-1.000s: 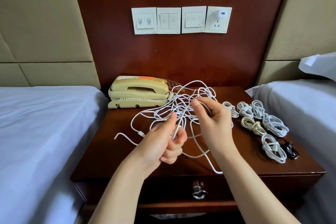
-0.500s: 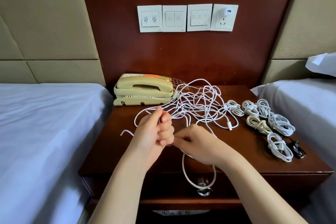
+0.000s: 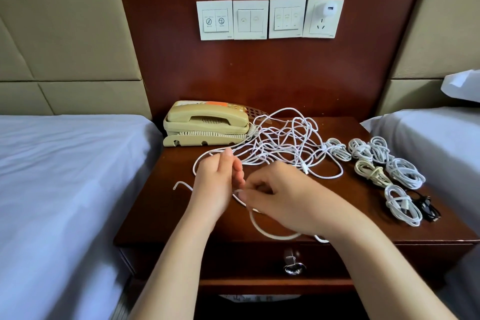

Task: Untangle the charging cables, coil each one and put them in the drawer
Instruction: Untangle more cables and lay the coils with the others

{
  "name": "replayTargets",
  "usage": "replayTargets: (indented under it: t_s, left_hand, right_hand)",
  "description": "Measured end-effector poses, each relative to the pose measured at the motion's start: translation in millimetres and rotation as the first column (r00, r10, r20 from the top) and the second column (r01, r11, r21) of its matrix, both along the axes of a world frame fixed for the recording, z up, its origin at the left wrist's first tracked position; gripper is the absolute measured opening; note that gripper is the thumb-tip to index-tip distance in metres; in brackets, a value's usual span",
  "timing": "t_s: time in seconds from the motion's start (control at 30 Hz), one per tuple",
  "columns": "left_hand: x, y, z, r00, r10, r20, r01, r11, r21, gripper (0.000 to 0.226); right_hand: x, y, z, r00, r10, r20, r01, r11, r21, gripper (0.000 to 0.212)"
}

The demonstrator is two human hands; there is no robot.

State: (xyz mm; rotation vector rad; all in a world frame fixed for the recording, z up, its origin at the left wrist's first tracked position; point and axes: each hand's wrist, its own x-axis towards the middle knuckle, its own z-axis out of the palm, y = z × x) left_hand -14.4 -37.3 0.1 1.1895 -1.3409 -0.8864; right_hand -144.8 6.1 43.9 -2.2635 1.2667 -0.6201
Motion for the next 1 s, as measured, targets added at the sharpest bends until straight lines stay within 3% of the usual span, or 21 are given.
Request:
replayTargets:
  t_s: [0.07, 0.13, 0.3, 0.47, 0.53, 0.6, 0.7, 0.8, 0.87, 1.0]
  left_hand:
    - [-1.7, 2.4, 2.0, 0.992, -0.007, 0.127, 0.011, 0.999, -0.031, 0.050]
    - [-3.8, 5.6, 2.7, 0.985, -0.061, 0.159, 0.066, 0.997, -0.026, 0.058]
    - [-12.4, 10.2, -0.2, 0.954, -0.294, -0.063, 0.300, 0.939, 0.166, 0.069]
    - [-17.0, 10.2, 1.0, 0.953, -0.284, -0.107, 0.303, 0.898, 0.317, 0.071]
    - [-17.7, 11.7, 2.5, 0.954, -0.284, -0.093, 0.299, 0.888, 0.349, 0.071]
    - [-17.7, 13.1, 4.6, 0.956, -0.282, -0.078, 0.291, 0.889, 0.353, 0.067]
    - [-17.4, 16.9, 8.5, 0.962, -0.273, 0.001, 0.259, 0.911, 0.321, 0.058]
    - [-16.0, 19.3, 8.9, 0.973, -0.225, 0.057, 0.198, 0.932, 0.304, 0.052]
    - [-14.6, 16.3, 6.4, 0.969, -0.226, 0.103, 0.188, 0.938, 0.290, 0.053]
    - [-12.9, 13.5, 5.3, 0.964, -0.251, 0.089, 0.214, 0.930, 0.298, 0.055]
  right_hand:
    - [-4.3, -1.0, 3.0, 0.995, -0.021, 0.097, 0.021, 1.000, -0.006, 0.028]
    - [-7.3, -3.3, 2.5, 0.983, -0.044, 0.179, 0.050, 0.998, -0.032, 0.030]
    - [-15.8, -14.5, -8.1, 0.951, -0.165, 0.263, 0.212, 0.964, -0.161, 0.036]
    - [-21.0, -20.8, -15.9, 0.926, -0.240, 0.292, 0.294, 0.943, -0.156, 0.039]
    - [-23.4, -21.2, -14.6, 0.896, -0.223, 0.385, 0.244, 0.970, -0.005, 0.041]
    - [-28.2, -20.3, -12.2, 0.784, -0.227, 0.577, 0.092, 0.963, 0.255, 0.043]
    - [-33.2, -18.3, -10.0, 0.576, -0.338, 0.744, -0.183, 0.834, 0.520, 0.036]
    - [-32.1, -18.3, -11.1, 0.448, -0.433, 0.782, -0.335, 0.730, 0.596, 0.019]
    - [-32.3, -18.7, -11.1, 0.418, -0.447, 0.790, -0.397, 0.692, 0.602, 0.016]
    - [-36.5, -20.7, -12.9, 0.510, -0.388, 0.768, -0.320, 0.743, 0.588, 0.022]
